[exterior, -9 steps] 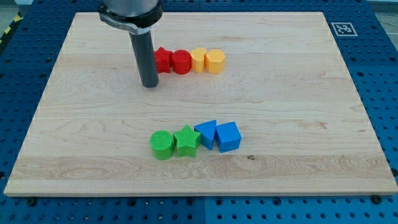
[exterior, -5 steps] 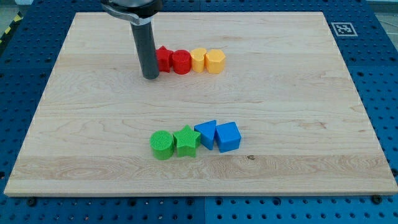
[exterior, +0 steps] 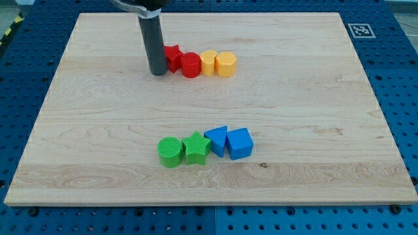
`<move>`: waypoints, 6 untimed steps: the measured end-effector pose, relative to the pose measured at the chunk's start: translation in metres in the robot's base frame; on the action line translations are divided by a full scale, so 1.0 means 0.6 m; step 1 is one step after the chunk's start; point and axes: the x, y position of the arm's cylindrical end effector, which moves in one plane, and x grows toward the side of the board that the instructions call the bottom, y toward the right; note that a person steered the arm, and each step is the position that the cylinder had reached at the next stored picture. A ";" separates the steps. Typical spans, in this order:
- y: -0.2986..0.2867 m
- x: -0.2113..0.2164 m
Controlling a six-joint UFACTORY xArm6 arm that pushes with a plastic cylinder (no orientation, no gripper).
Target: Push red star slightly upwards
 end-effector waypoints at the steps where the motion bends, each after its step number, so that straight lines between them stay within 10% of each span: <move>1: -0.003 -0.001; 6: 0.018 -0.101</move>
